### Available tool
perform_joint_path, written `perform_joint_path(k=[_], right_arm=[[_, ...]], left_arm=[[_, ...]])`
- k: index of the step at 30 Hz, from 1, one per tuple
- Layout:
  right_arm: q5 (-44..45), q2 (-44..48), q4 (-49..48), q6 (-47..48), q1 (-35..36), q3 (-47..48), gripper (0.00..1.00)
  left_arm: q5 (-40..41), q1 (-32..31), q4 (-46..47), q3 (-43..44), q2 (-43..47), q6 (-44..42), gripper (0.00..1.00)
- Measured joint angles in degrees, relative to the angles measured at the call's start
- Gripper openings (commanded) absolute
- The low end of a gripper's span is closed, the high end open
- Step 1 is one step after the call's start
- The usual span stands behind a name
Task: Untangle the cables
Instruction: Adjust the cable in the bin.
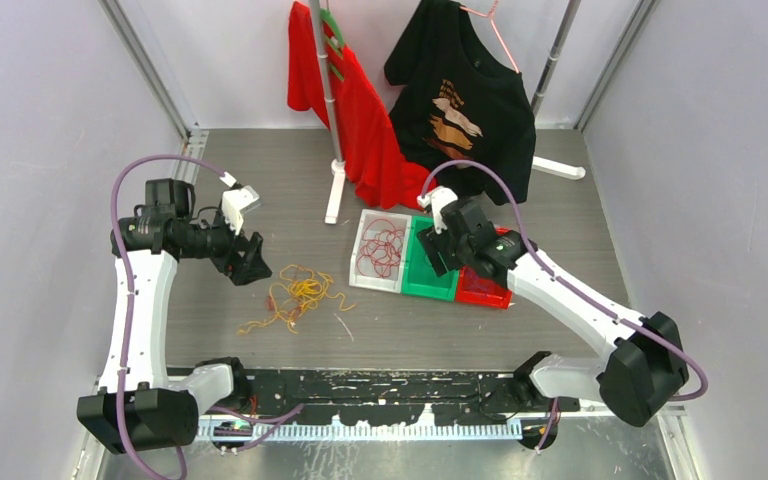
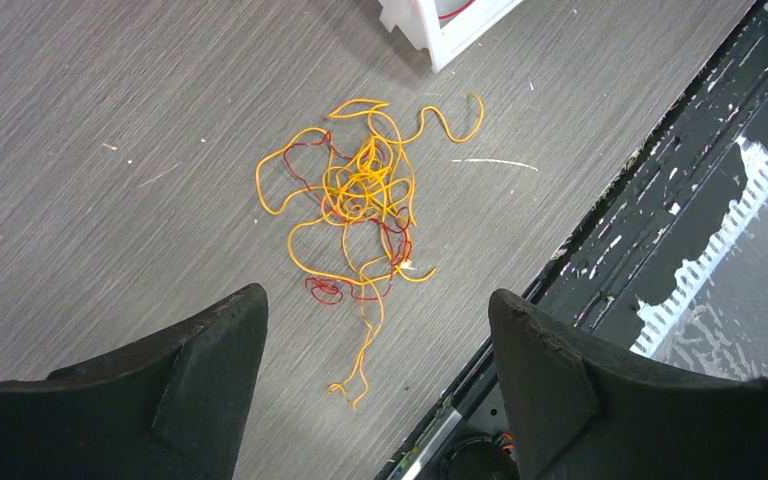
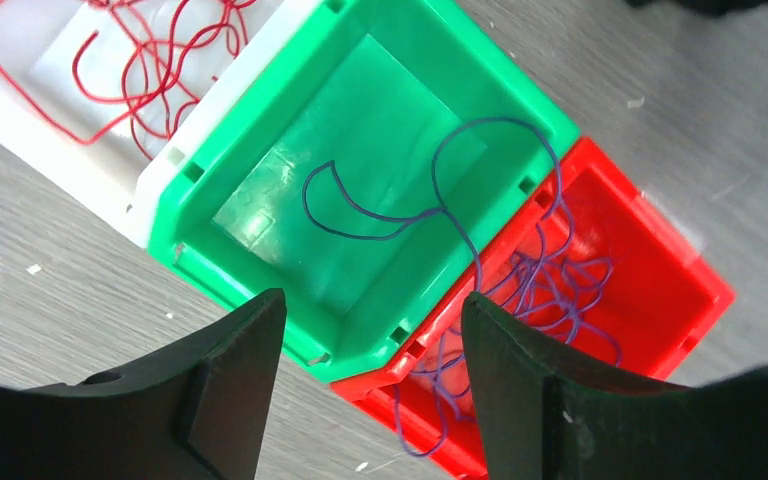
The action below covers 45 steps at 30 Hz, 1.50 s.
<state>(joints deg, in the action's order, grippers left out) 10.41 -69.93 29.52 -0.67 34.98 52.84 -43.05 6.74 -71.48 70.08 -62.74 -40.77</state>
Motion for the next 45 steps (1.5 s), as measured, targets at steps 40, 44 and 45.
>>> perform_joint_path(k=[40,44,45], right_arm=[[12.9,-3.1,7.0,-4.4,-12.7,8.2,0.01],[14.6,-5.3,11.9,-17.4,-13.1,6.4,0.01],[14.3,-5.6,12.3,-19.3,-13.2,5.6,0.01]], left_arm=[[0.2,0.0,-0.2,0.0,-0.1,-0.5,0.81],[0.2,0.0,-0.2,0.0,-0.2,-0.7,0.81],[0.2,0.0,-0.2,0.0,-0.2,-0.7,0.81]])
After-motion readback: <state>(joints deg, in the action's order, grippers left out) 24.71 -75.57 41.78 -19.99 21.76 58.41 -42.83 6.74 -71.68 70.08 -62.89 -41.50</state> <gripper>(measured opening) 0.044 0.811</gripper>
